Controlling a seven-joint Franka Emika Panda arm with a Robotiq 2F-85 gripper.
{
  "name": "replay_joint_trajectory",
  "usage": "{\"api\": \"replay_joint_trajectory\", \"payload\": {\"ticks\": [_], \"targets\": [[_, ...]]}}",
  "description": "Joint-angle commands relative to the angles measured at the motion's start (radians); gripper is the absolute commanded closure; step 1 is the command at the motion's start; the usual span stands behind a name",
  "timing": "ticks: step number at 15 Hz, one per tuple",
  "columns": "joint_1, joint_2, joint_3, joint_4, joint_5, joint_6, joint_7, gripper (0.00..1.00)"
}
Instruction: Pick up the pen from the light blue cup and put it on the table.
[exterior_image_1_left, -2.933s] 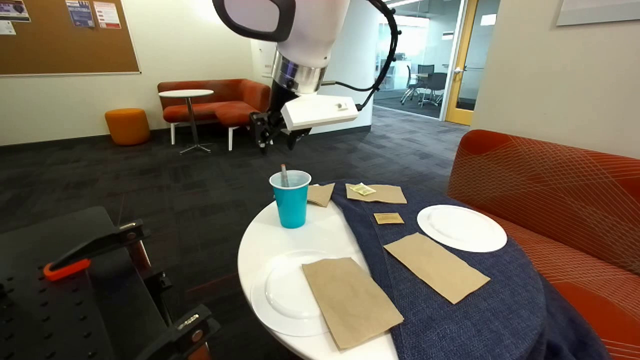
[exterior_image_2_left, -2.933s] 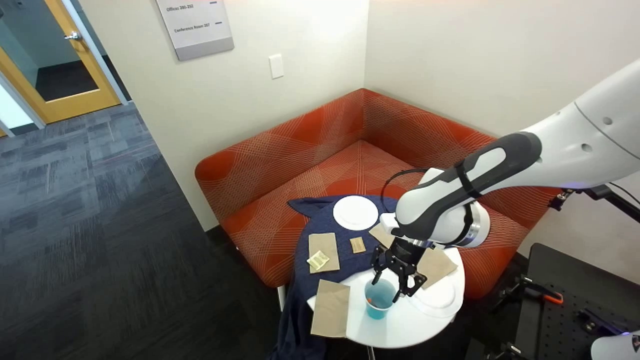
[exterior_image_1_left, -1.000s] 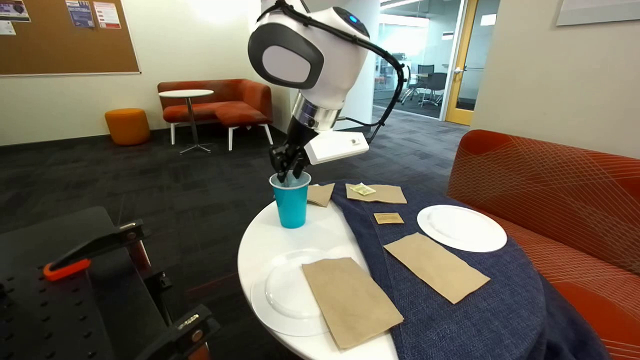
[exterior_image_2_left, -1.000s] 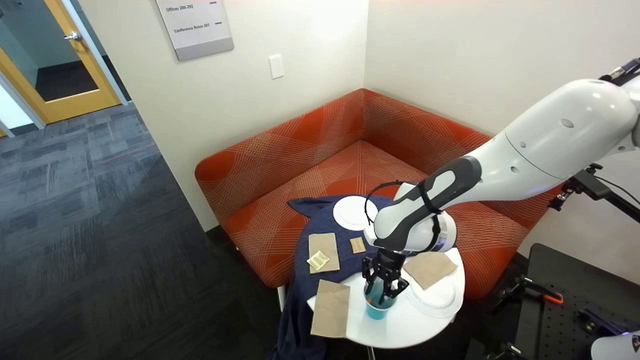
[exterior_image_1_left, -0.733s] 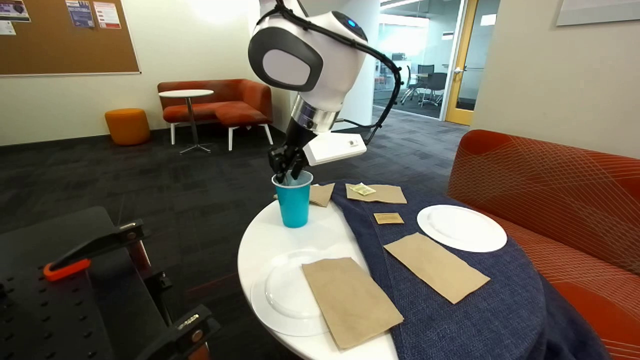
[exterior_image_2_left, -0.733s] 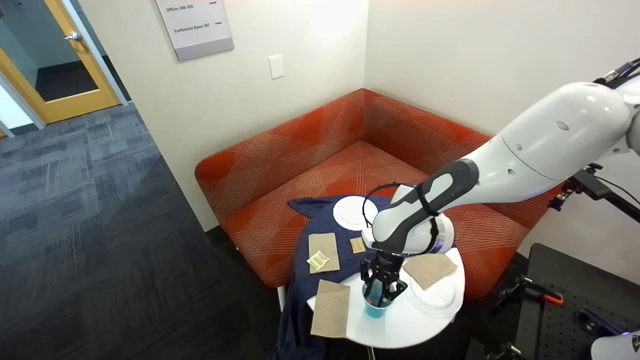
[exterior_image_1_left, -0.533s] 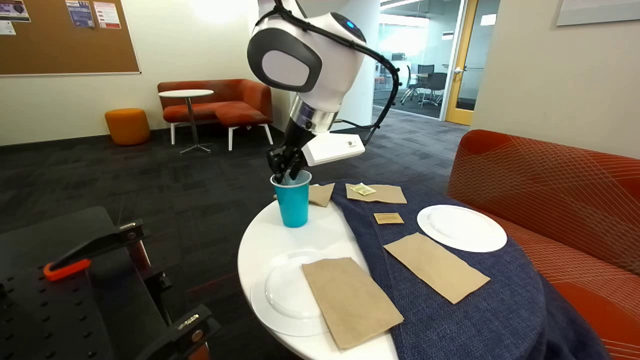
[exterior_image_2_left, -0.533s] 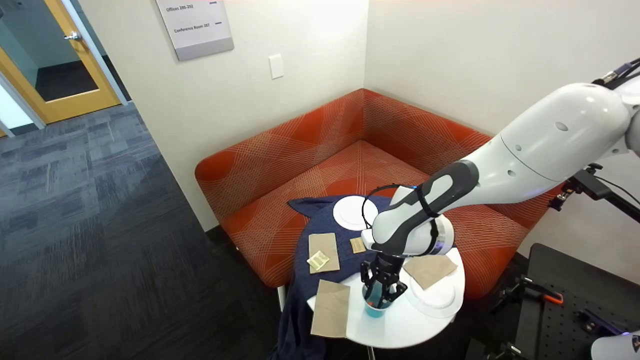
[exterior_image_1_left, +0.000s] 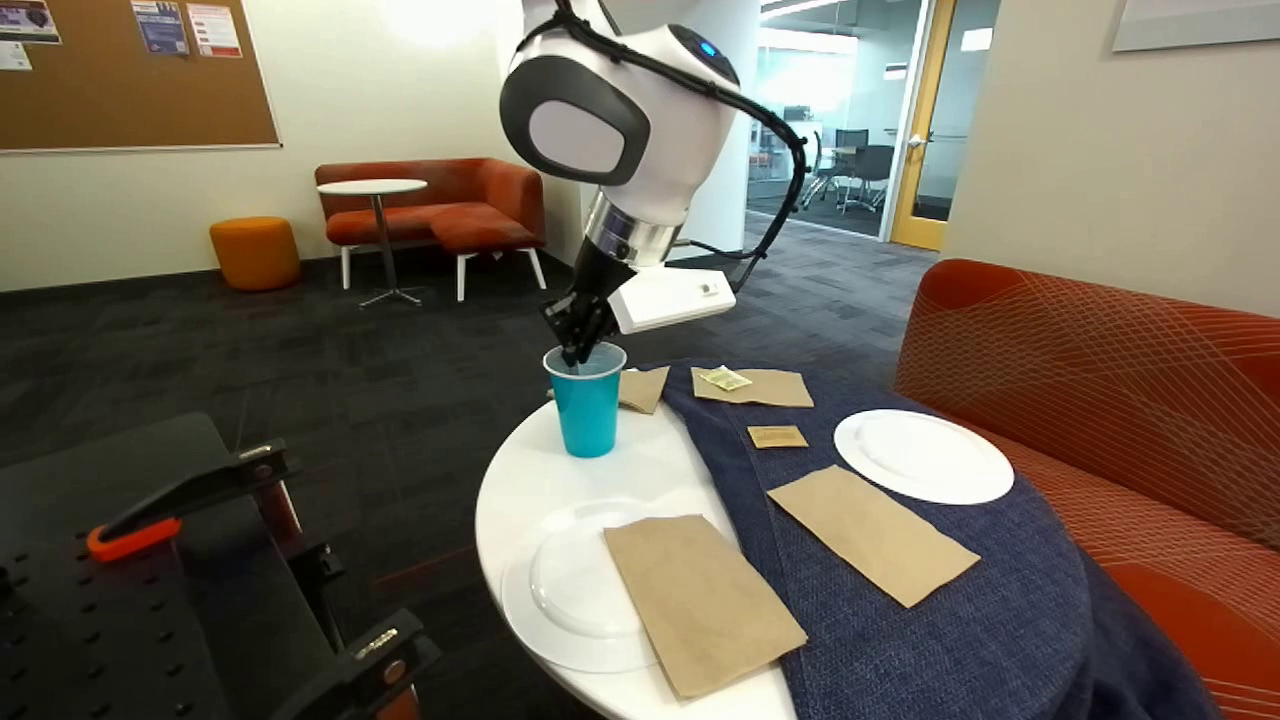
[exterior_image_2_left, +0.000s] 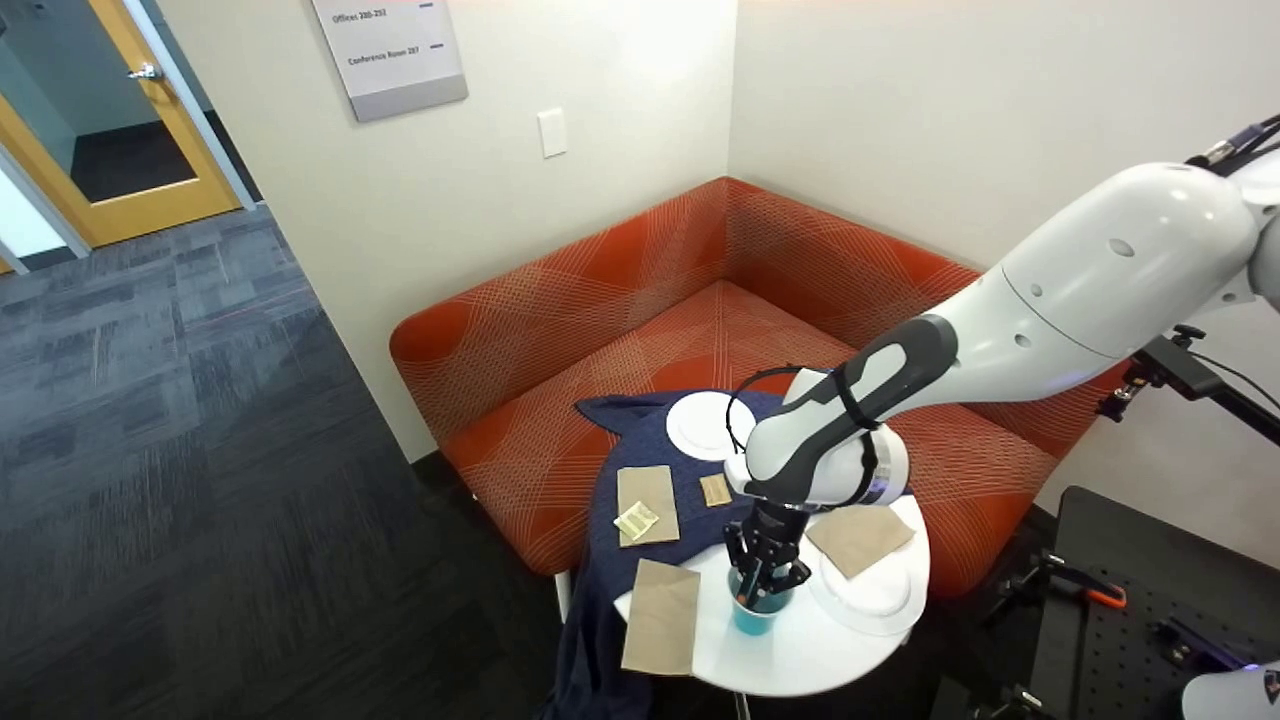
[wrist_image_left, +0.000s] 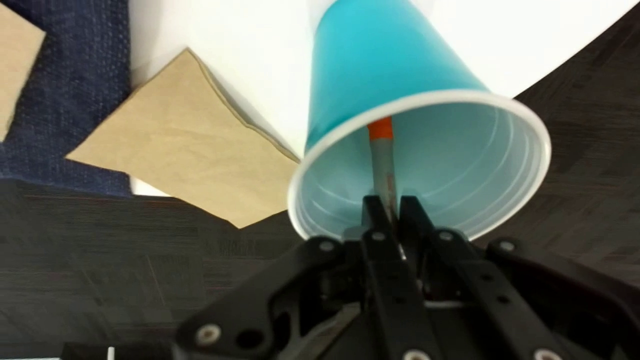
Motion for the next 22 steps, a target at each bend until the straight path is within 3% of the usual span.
{"api": "replay_joint_trajectory", "payload": {"ticks": [1, 6, 13, 19, 22], "targets": [[-0.029, -0.043, 0.023, -0.016, -0.013, -0.006, 0.026, 0.97], [-0.049, -0.145, 0.040, -0.052, 0.007, -0.063, 0.044, 0.97], [-0.038, -0.364, 0.004, -0.144, 0.000, -0.172, 0.196, 0.97], [-0.037, -0.549, -0.060, -0.197, 0.009, -0.329, 0.247, 0.97], [-0.032, -0.593, -0.098, -0.214, 0.006, -0.306, 0.274, 0.97]]}}
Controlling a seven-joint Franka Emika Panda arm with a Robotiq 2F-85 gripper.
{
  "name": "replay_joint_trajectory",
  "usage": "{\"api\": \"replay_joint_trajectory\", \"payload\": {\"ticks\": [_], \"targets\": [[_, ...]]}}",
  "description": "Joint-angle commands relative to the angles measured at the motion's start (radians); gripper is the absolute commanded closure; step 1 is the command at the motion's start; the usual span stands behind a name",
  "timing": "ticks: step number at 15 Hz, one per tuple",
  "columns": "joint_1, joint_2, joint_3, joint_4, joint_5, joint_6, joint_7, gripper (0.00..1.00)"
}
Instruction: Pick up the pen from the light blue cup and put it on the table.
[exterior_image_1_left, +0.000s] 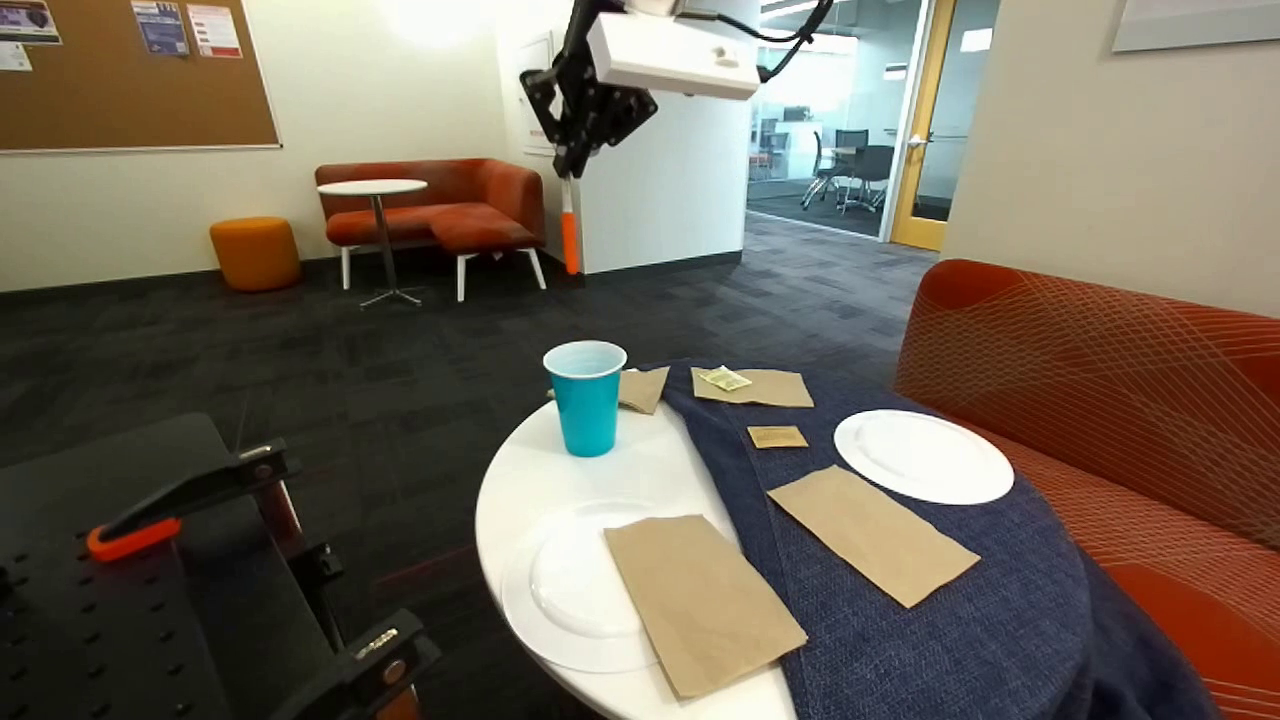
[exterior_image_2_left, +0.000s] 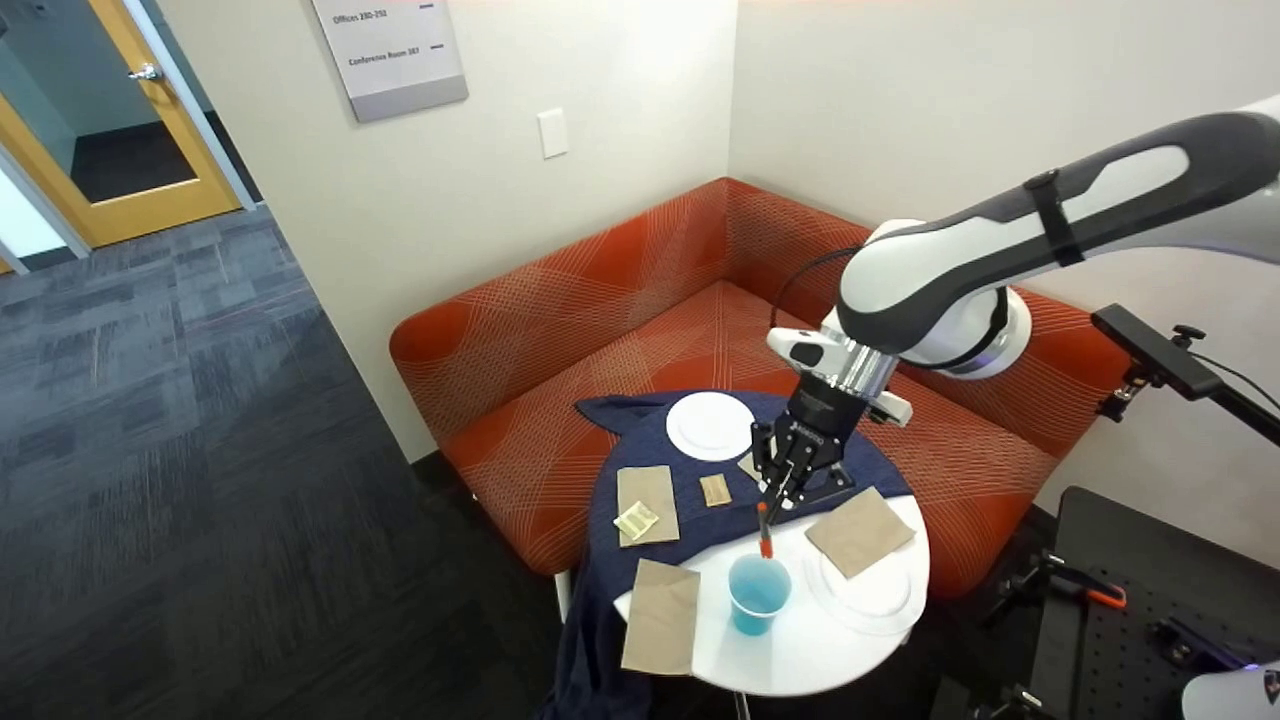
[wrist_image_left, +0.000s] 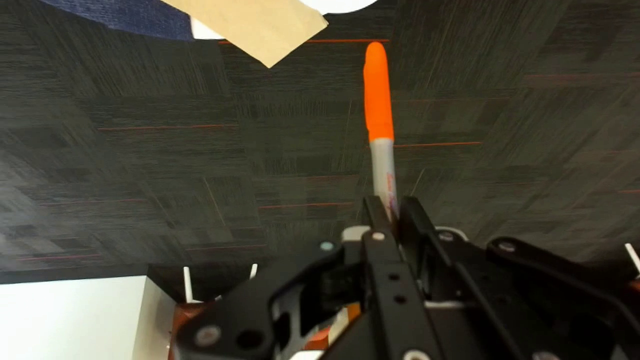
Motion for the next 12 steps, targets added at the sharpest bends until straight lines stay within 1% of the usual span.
{"api": "replay_joint_trajectory", "payload": {"ticks": [1, 3, 4, 7, 12], "targets": [[0.001, -0.083, -0.044, -0.044, 0.012, 0.000, 0.041, 0.97], [-0.001, -0.090, -0.066, -0.045, 0.022, 0.009, 0.032, 0.97], [0.003, -0.093, -0.073, -0.049, 0.027, 0.033, 0.036, 0.97], [0.009, -0.070, -0.086, -0.045, 0.026, 0.121, 0.058, 0.97], [0.024, -0.026, -0.078, -0.056, -0.007, 0.319, 0.115, 0.97]]}}
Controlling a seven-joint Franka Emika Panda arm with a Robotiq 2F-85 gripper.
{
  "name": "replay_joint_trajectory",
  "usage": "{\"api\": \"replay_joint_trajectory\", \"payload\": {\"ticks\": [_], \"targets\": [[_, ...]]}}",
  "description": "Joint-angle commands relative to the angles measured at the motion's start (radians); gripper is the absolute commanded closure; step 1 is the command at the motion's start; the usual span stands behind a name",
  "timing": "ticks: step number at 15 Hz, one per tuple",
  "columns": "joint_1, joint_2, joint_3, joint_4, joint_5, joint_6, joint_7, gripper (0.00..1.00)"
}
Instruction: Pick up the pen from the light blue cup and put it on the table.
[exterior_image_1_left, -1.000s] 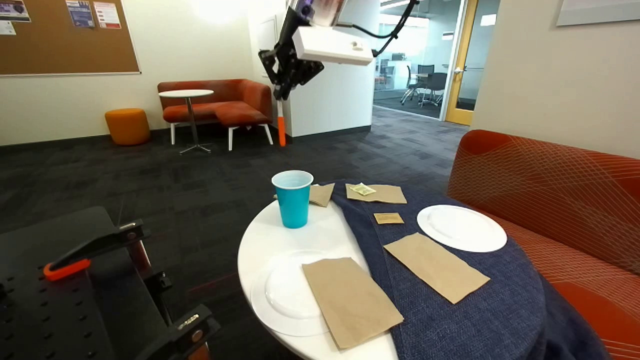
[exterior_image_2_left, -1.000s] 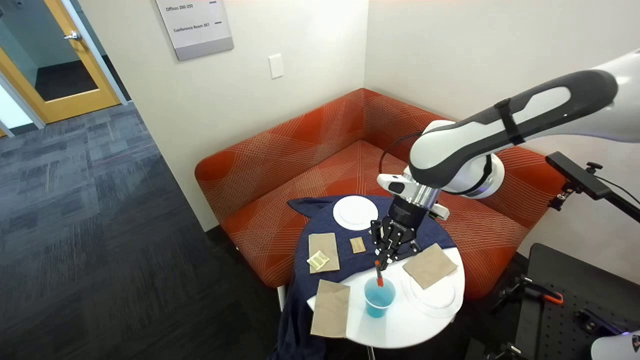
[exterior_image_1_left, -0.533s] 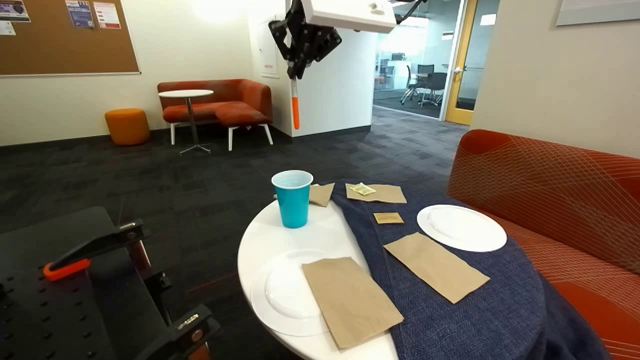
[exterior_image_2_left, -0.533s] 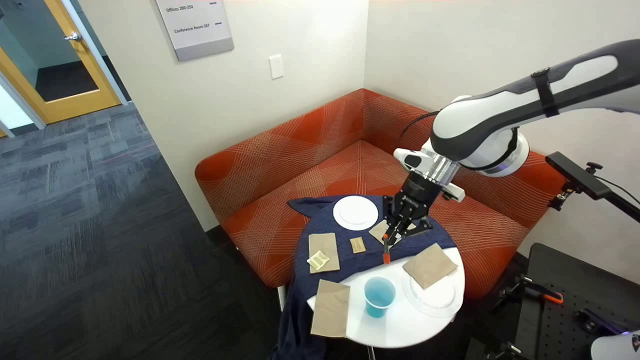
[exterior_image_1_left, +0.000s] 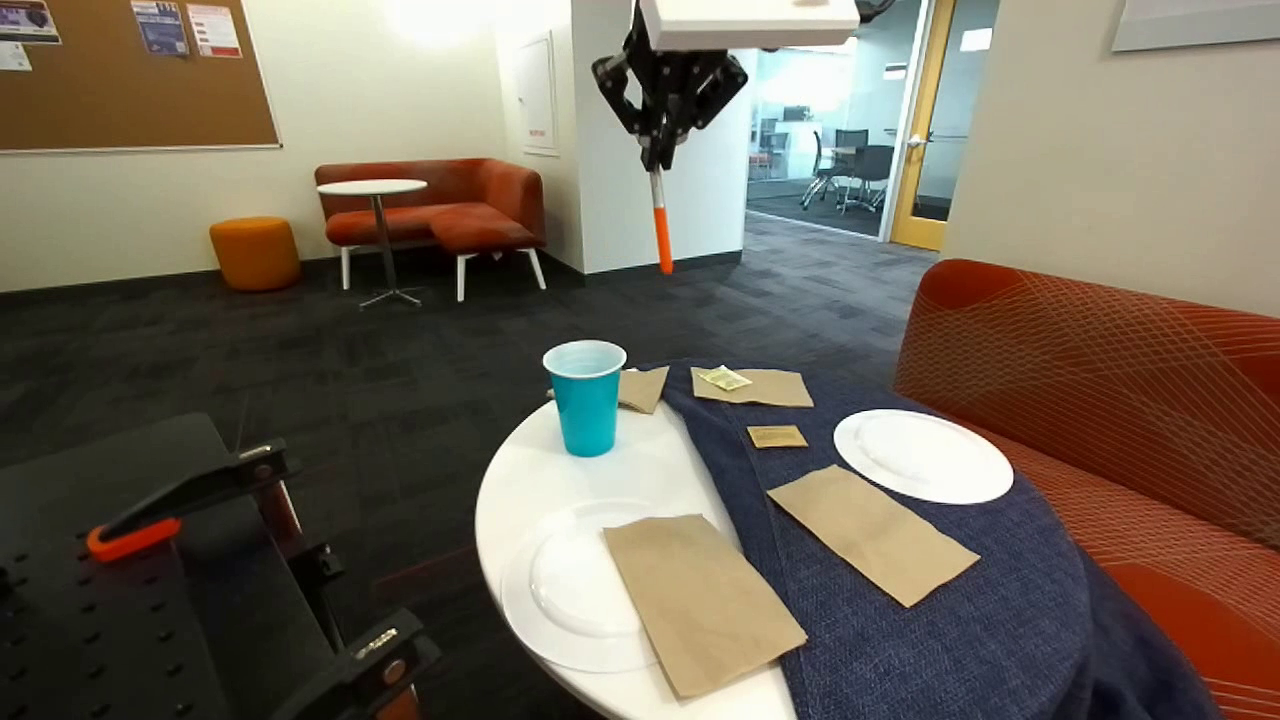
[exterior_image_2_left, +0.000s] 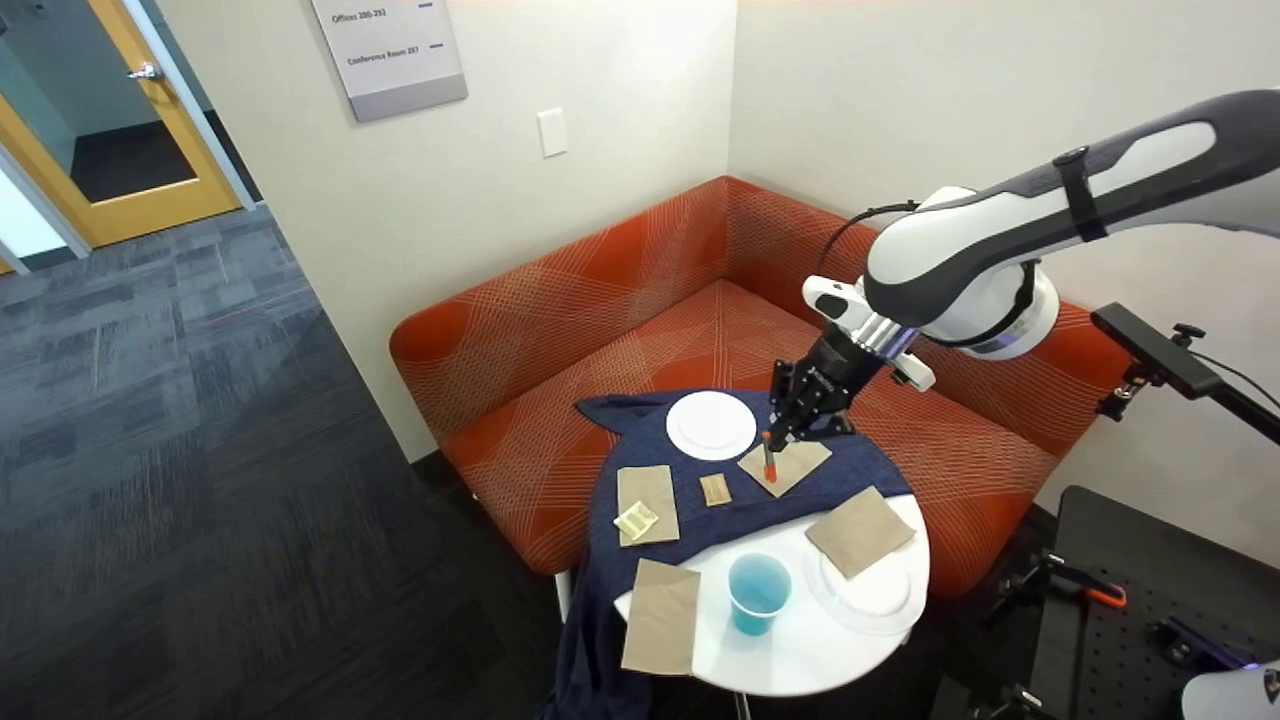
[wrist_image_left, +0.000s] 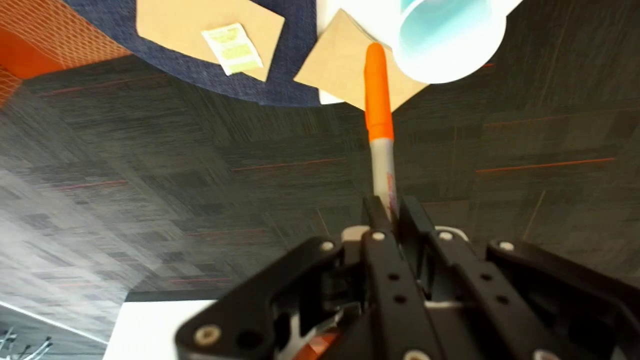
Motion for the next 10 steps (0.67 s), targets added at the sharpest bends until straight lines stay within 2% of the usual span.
{"api": "replay_joint_trajectory", "payload": {"ticks": [1, 6, 10], "targets": [[0.020, 0.028, 0.006, -0.015, -0.031, 0.136, 0.068, 0.97], [0.042, 0.095, -0.017, -0.034, -0.185, 0.277, 0.216, 0.97], [0.052, 0.146, -0.068, -0.029, -0.379, 0.299, 0.345, 0.97]]}}
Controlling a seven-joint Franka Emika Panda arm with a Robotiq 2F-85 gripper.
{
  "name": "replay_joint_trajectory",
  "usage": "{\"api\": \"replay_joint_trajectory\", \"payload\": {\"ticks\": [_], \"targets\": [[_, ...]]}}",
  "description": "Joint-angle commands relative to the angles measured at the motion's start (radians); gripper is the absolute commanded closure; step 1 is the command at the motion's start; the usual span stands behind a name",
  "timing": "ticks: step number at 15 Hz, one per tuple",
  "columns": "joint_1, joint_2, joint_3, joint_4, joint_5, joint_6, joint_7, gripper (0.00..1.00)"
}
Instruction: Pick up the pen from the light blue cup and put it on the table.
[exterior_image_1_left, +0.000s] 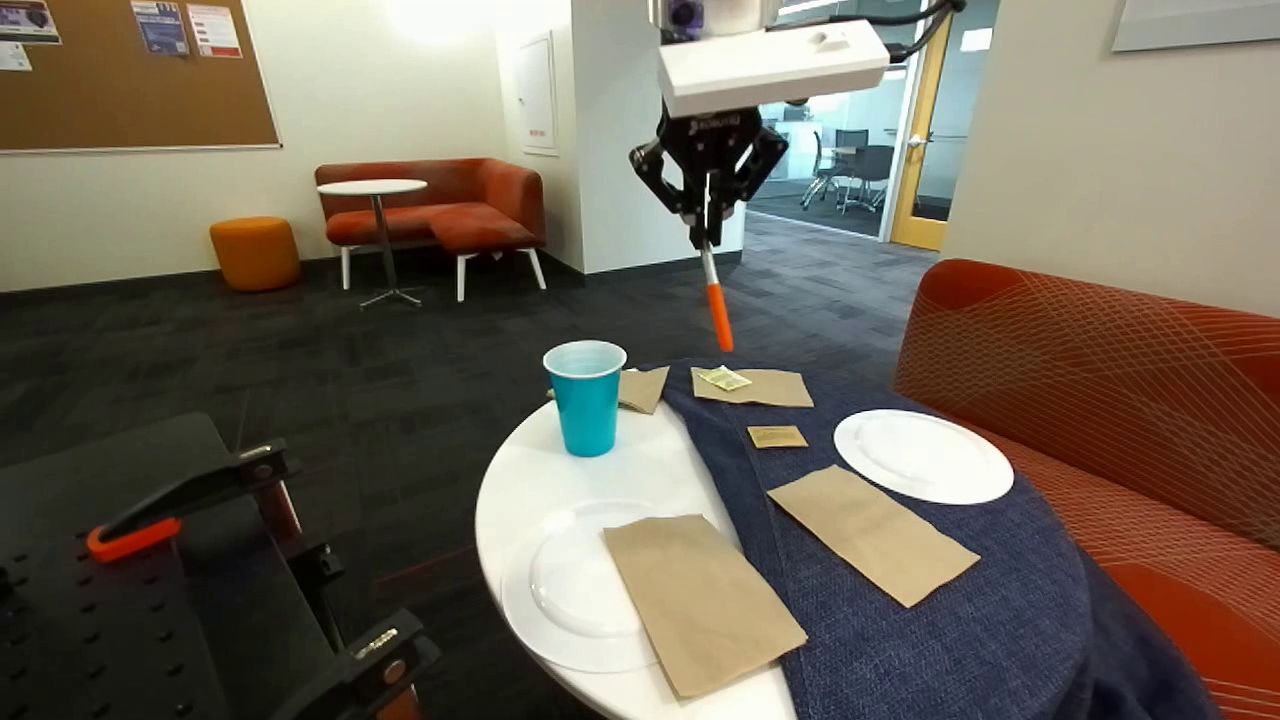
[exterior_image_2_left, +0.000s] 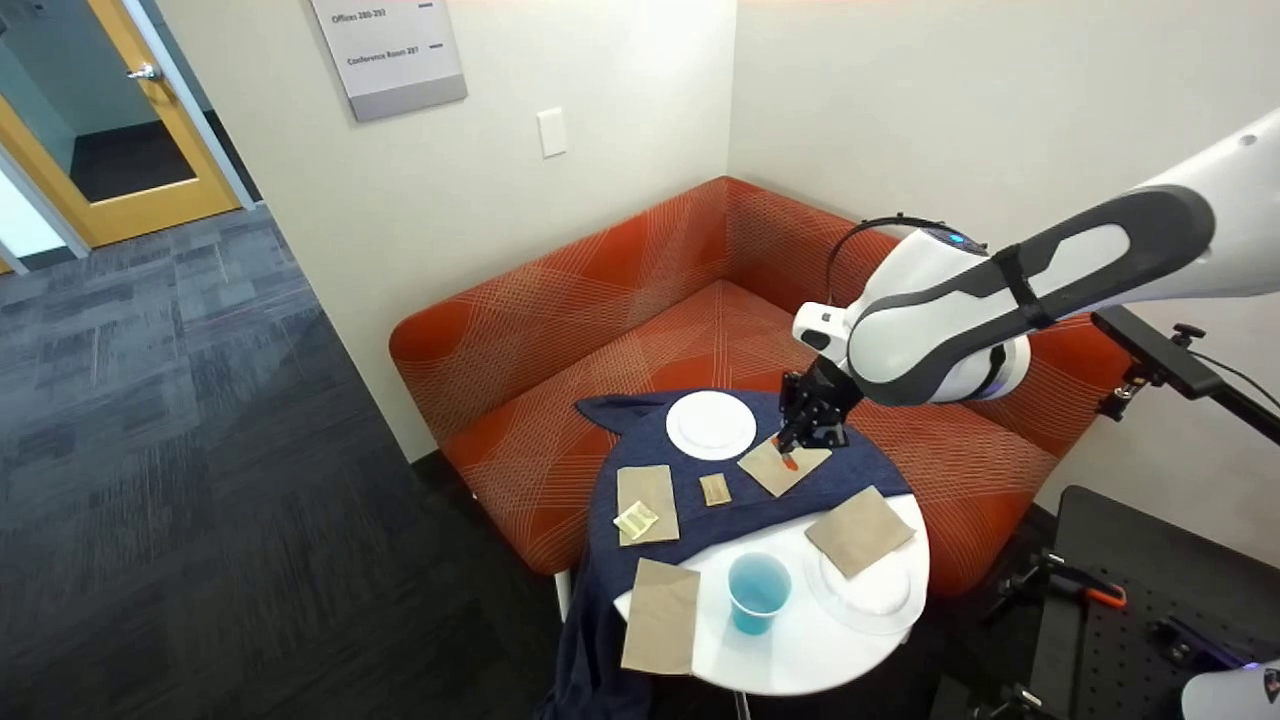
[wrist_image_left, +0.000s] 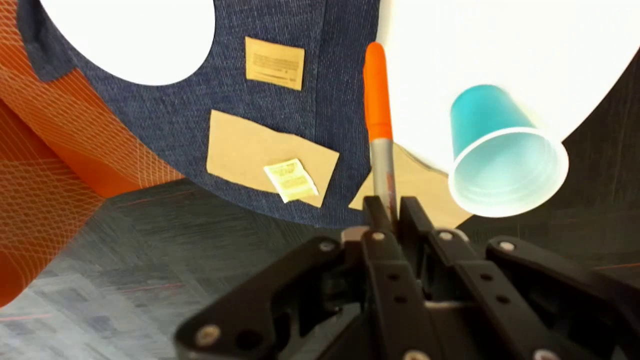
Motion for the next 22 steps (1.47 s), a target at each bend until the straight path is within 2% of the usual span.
{"api": "replay_joint_trajectory", "payload": {"ticks": [1, 6, 7, 13, 22], "targets": [[0.022, 0.034, -0.055, 0.004, -0.144, 0.030, 0.099, 0.97], [0.020, 0.032, -0.103, 0.008, -0.287, -0.014, 0.142, 0.97], [-0.051, 0.025, -0.043, 0.004, -0.352, -0.018, 0.171, 0.97], [-0.109, 0.045, -0.039, 0.036, -0.533, -0.085, 0.194, 0.97], [-0.184, 0.162, -0.025, 0.162, -0.589, -0.228, 0.134, 0.97]]}}
